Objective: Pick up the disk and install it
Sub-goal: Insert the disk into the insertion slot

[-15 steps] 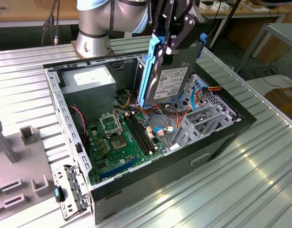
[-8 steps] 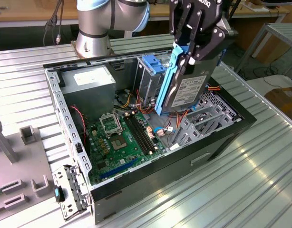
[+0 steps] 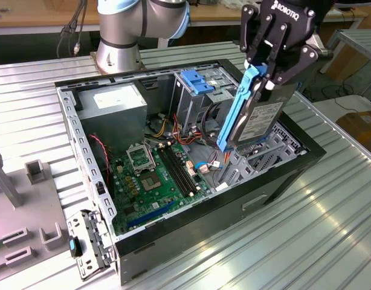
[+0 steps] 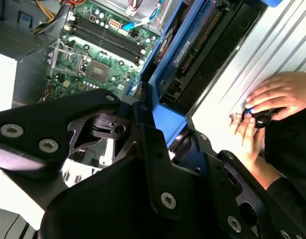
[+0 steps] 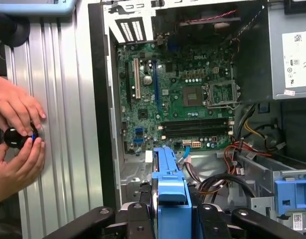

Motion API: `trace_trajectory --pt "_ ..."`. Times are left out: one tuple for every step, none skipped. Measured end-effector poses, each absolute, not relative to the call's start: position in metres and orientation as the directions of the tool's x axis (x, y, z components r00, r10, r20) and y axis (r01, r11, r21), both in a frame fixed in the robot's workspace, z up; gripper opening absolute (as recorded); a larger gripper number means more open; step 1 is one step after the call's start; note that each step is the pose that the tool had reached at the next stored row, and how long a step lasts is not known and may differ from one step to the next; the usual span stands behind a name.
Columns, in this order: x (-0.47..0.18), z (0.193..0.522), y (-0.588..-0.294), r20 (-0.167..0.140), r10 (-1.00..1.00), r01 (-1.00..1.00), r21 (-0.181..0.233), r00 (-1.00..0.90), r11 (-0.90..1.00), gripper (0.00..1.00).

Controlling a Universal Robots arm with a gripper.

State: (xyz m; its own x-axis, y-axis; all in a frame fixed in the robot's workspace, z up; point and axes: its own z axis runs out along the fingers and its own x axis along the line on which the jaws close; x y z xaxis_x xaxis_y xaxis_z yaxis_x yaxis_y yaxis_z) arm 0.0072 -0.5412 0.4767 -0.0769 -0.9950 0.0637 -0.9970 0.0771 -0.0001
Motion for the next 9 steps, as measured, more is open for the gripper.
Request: trace_trajectory --pt "0.011 0.476 -0.542 0.064 -0.995 -0.997 0.0 -0.077 0.077 0.37" --pt "0.015 0.476 -0.543 0.064 -0.995 -0.997 0.0 -0.077 0.077 0.37" --pt "0.022 0.476 -0.544 0.064 -0.995 -0.997 0.0 -0.077 0.077 0.37" --pt "0.028 0.475 -0.545 0.064 -0.995 -0.997 0.0 -0.077 0.077 0.37" --pt "0.032 0.475 -0.545 0.064 -0.995 -0.997 0.0 -0.077 0.077 0.37" --pt "0.038 0.474 -0.546 0.064 -0.995 -0.997 0.0 -0.077 0.077 0.37" --pt "0.043 0.473 -0.547 0.064 -0.995 -0.997 0.0 -0.077 0.077 0.37" --pt "0.048 0.473 -0.547 0.064 -0.995 -0.997 0.0 -0.077 0.077 0.37" --pt "0.049 0.473 -0.547 0.064 -0.995 -0.997 0.0 -0.077 0.077 0.37"
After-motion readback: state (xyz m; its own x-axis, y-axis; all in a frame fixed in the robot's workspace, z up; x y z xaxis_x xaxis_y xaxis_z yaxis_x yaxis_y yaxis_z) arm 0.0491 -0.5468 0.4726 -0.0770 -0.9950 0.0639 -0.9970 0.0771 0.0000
